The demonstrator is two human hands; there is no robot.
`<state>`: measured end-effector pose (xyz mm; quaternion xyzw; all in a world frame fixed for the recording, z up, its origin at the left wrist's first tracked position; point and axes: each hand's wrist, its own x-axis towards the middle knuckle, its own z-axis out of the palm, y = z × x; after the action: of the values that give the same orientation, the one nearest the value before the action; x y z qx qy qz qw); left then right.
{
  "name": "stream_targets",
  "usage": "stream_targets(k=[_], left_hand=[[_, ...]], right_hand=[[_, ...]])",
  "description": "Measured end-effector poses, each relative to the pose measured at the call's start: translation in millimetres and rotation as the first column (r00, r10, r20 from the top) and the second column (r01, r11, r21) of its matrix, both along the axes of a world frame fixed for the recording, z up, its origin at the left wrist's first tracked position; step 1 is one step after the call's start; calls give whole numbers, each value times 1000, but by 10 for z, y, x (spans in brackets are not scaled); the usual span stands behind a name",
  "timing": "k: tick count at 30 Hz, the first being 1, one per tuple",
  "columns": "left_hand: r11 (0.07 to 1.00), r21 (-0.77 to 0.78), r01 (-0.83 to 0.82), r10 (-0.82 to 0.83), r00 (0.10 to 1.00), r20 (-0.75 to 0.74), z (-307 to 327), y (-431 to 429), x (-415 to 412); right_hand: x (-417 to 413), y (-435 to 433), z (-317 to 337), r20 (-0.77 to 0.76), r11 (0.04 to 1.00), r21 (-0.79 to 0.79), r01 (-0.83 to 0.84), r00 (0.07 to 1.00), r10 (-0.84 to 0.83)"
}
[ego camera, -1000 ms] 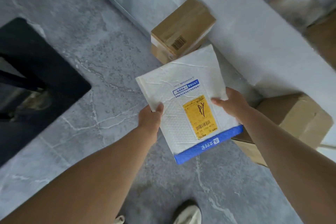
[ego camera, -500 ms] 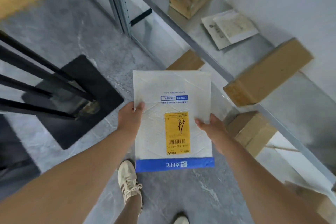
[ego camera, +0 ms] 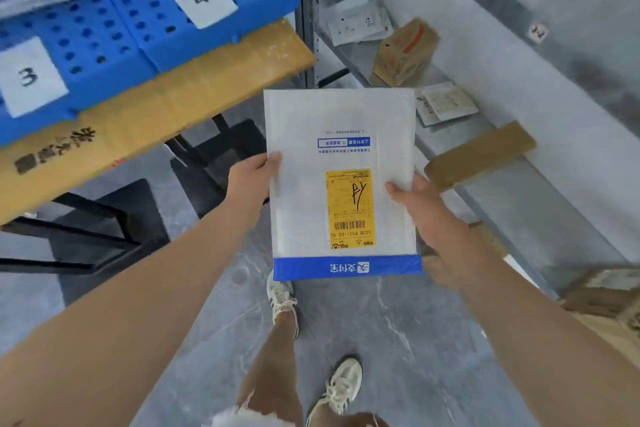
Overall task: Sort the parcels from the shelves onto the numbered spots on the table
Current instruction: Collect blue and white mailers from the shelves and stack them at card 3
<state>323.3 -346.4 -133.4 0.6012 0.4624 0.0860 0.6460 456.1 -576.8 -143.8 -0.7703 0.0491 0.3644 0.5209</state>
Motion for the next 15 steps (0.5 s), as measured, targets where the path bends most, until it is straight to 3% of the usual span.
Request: stream_targets(k=[4,7,12,15], left_hand=[[999,-23,39,-37,994,100,730,-100,-318],[996,53,68,-74,990,122,1217,-216,-573],[982,103,-155,131,969,210,1985,-292,-945],[957,149,-249,212,951,224,2268,-108,-1104]], right_hand=[[-68,9,892,100,998,49,25,995,-29],[-174,84,1489,154,993,113,44,986,-61],[-389,403,2192,232,979,201,20,970,-68],[-535,704,2465,332,978,189,-87,943,19]])
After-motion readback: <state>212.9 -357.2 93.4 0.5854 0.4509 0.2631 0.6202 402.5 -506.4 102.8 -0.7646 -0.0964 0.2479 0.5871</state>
